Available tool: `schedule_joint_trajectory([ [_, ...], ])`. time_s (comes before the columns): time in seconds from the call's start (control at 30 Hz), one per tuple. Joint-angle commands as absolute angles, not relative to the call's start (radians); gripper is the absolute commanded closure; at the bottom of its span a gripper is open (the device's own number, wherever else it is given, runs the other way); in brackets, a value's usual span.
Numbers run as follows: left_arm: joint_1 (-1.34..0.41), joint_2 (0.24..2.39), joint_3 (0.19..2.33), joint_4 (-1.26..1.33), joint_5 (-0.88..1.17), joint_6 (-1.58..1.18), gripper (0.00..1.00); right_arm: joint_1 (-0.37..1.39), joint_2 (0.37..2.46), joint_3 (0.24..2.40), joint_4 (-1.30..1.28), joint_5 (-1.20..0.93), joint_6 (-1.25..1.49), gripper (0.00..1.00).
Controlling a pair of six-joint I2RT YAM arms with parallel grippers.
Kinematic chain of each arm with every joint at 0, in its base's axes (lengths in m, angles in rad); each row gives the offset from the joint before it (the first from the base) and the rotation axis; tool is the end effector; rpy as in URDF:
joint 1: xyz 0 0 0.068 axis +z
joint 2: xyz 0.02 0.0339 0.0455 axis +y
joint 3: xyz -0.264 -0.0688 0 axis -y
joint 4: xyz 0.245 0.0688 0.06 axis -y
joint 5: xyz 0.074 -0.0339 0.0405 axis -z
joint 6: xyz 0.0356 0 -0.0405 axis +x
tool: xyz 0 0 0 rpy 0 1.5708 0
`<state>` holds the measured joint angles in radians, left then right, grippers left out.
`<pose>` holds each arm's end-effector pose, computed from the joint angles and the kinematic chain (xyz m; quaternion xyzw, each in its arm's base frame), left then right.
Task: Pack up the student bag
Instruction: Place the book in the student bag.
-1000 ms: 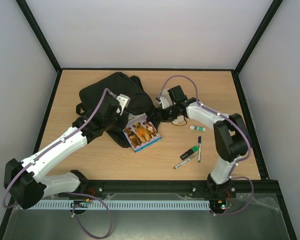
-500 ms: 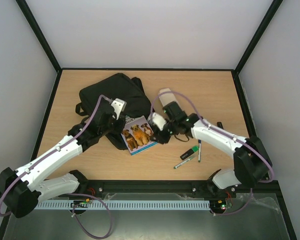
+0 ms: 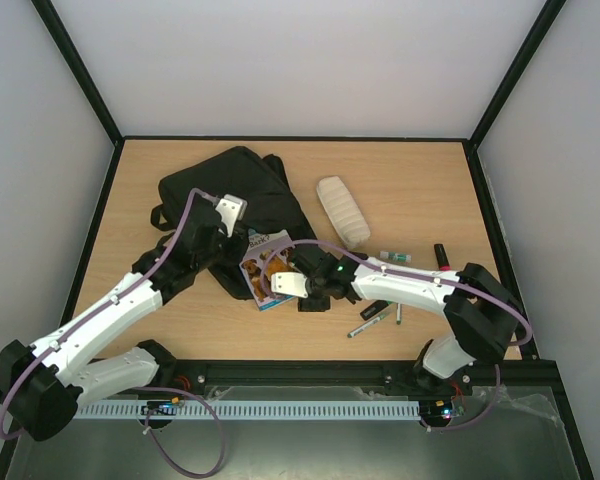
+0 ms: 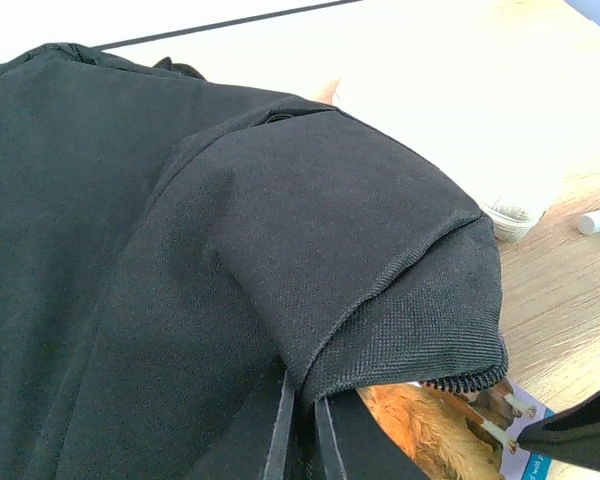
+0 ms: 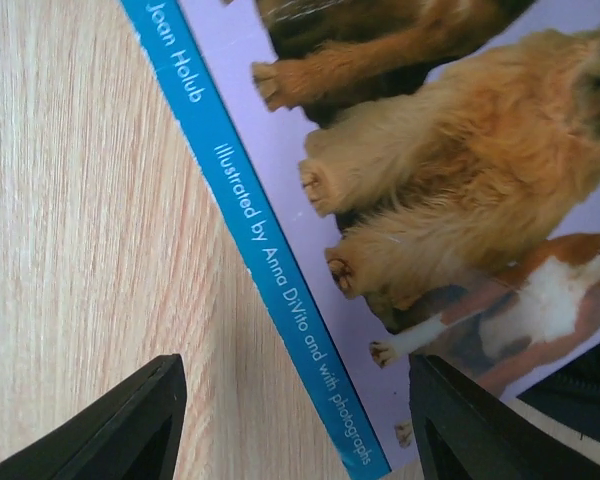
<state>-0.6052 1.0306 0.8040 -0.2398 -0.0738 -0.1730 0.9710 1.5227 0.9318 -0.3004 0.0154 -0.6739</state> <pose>0.1941 -0.1311 0.2941 0.1635 0.8352 -0.1698 0.4969 0.1772 0.2581 0.2053 -0.6892 0.6434 0.0421 0.3306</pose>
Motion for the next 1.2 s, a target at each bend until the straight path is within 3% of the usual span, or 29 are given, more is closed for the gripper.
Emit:
schedule_joint_trajectory([
  [0.0,-0.589,1.001,0.798,-0.161,-0.099,-0.182,0.98,1.007,1.554,0.935,-0.283,0.141,-0.774,0.39],
  [0.3,-0.579,0.99,0.797,-0.159,-0.095,-0.186,0.98,1.007,1.611,0.958,-0.131,0.289,-0.748,0.46],
  [0.73,-0.575,0.982,0.793,-0.156,-0.085,-0.188,0.98,1.007,1.738,1.058,0.012,0.344,-0.711,0.56],
  [1.17,-0.545,0.978,0.789,-0.146,-0.048,-0.198,0.97,1.008,1.828,0.923,0.577,0.508,-0.869,0.67],
])
